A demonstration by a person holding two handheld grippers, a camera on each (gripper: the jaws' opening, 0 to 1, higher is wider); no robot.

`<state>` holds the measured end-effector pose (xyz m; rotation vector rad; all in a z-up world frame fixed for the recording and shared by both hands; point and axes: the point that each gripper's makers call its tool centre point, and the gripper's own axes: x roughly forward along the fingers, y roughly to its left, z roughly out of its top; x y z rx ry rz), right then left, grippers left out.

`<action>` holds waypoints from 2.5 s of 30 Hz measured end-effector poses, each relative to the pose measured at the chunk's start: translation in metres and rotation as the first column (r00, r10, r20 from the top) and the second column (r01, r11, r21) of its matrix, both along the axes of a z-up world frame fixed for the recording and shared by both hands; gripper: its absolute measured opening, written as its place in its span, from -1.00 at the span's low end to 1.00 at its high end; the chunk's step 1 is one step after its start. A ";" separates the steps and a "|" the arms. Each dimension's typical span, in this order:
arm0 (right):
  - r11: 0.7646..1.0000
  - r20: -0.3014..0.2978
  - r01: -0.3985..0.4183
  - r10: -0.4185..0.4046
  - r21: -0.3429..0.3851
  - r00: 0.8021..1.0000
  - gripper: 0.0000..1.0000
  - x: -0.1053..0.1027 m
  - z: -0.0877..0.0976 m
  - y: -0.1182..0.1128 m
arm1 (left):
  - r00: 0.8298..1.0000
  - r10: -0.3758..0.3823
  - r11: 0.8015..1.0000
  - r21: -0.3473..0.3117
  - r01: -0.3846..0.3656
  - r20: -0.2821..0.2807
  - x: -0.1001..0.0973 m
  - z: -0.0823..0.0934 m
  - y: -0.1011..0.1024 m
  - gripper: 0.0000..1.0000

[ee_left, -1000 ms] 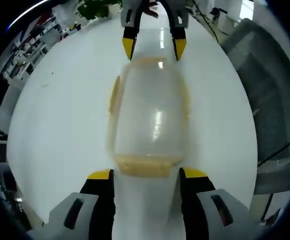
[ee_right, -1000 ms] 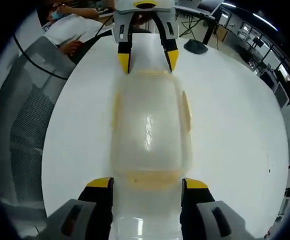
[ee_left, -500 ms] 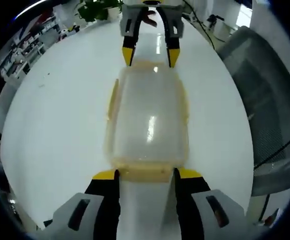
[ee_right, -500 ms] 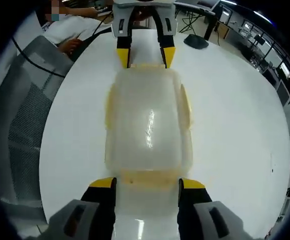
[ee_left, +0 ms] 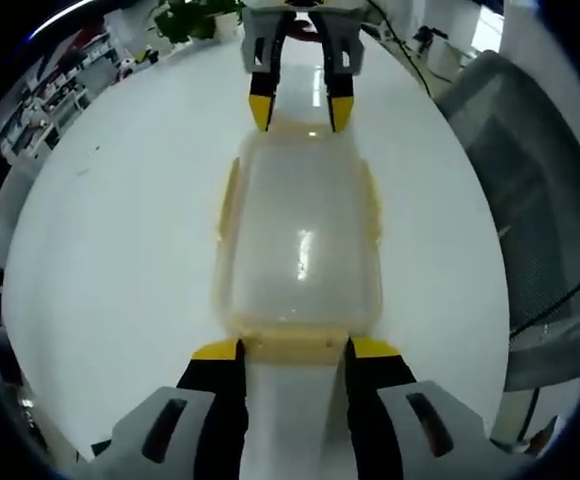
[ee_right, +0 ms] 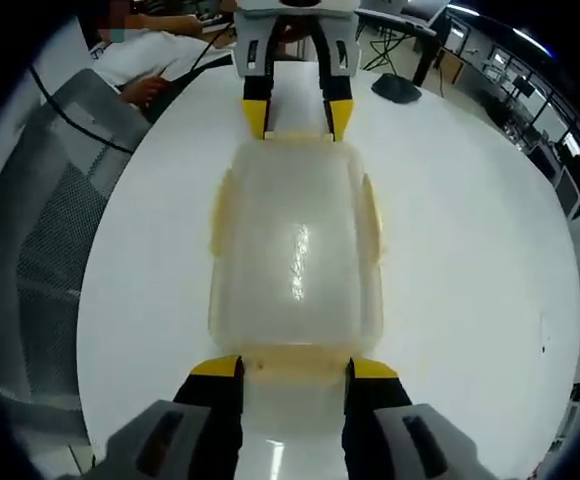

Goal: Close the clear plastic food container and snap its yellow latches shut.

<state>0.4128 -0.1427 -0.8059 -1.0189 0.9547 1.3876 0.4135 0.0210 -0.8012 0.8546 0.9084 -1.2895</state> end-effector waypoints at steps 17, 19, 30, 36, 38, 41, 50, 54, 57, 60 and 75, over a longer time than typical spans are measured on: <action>1.000 -0.004 -0.014 0.013 -0.011 1.000 -0.26 -0.002 -0.001 -0.003 | 0.996 -0.091 0.990 0.108 0.090 0.002 -0.003 -0.002 -0.003 -0.25; 1.000 -0.003 -0.008 0.008 -0.012 1.000 -0.28 -0.002 -0.001 -0.003 | 0.997 -0.074 0.990 0.124 0.074 -0.004 -0.002 -0.002 -0.004 -0.26; 0.999 0.013 -0.001 0.002 -0.038 1.000 -0.32 -0.003 -0.001 -0.004 | 1.000 -0.027 0.997 0.070 0.028 -0.010 -0.001 -0.001 -0.002 -0.31; 1.000 0.023 -0.005 0.005 -0.031 1.000 -0.33 -0.003 0.000 -0.005 | 0.999 -0.020 0.998 0.061 0.022 -0.026 -0.001 0.000 -0.003 -0.31; 0.999 0.030 -0.012 0.013 -0.032 0.999 -0.33 -0.004 0.001 -0.006 | 0.999 -0.026 0.998 0.054 0.028 -0.035 -0.002 0.003 -0.005 -0.31; 1.000 0.036 -0.002 0.002 -0.016 0.999 -0.33 -0.003 0.008 -0.007 | 0.999 -0.030 0.998 0.047 0.031 -0.021 0.001 0.009 -0.006 -0.31; 1.000 0.076 -0.017 0.017 0.003 0.997 -0.33 0.007 0.028 -0.005 | 1.000 -0.006 0.999 0.039 0.006 0.004 0.005 0.027 -0.006 -0.32; 1.000 0.073 -0.024 0.023 0.009 0.997 -0.33 0.005 0.034 -0.006 | 1.000 -0.002 0.999 0.036 0.002 0.006 0.001 0.034 -0.007 -0.32; 1.000 0.075 -0.029 0.028 0.010 0.997 -0.33 0.003 0.040 -0.006 | 1.000 0.004 0.999 0.038 -0.004 0.004 0.000 0.040 -0.008 -0.32; 0.999 0.076 -0.036 0.035 0.011 0.996 -0.33 0.001 0.048 -0.011 | 1.000 0.011 1.000 0.026 -0.011 -0.002 -0.004 0.046 -0.011 -0.32; 0.998 0.091 -0.033 0.028 0.045 0.995 -0.32 -0.006 0.080 -0.040 | 1.000 0.025 0.999 0.036 -0.025 0.010 -0.009 0.074 -0.041 -0.32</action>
